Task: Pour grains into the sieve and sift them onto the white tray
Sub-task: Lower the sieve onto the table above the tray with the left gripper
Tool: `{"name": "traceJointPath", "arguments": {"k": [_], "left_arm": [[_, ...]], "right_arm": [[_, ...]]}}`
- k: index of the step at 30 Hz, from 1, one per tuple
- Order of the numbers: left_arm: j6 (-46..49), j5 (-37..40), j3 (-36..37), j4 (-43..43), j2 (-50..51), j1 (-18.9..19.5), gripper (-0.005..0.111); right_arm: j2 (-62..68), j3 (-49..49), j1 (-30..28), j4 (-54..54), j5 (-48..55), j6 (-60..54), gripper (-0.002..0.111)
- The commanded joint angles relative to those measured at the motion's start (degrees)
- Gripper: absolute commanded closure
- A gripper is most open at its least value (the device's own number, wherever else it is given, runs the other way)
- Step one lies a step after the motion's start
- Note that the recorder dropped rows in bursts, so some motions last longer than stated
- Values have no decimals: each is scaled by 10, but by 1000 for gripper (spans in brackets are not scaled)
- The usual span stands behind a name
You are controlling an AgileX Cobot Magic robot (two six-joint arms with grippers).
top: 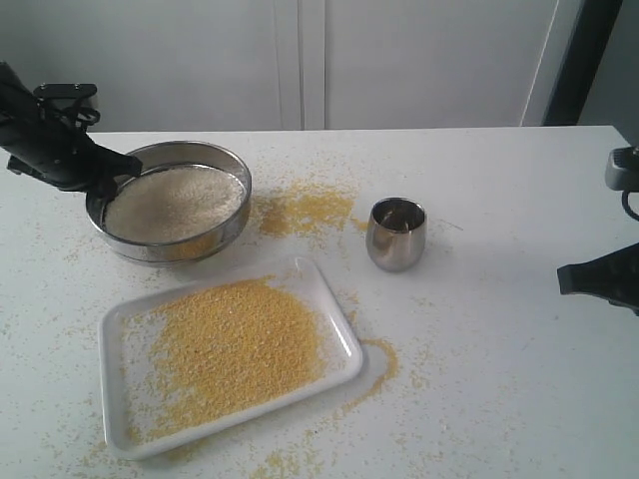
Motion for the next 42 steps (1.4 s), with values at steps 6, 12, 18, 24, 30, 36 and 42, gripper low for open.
{"name": "traceJointPath", "arguments": {"k": [6,12,18,24,30,36,42], "left_arm": [[-11,-14,-18,-23,28,3,107],[-11,-17,-18,-23,29,3,107],[-9,-13,-17,-21,34,3,107],[-9,-4,-17,-21,50,3,105],[-9,4,-17,-21,52,3,65],[-10,19,-19,-21,52,3,25],[-10,51,-25,-21,31,3,24]], "right_arm": [[-2,3,-3,-3,-7,4,108],[-2,3,-3,-3,-6,4,108],[-2,3,-3,-3,-6,4,108],[-2,3,-3,-3,-7,4,108],[-2,3,-3,-3,-7,4,108],[-2,3,-3,-3,-6,4,108],[-2,3,-3,-3,-6,4,108]]}}
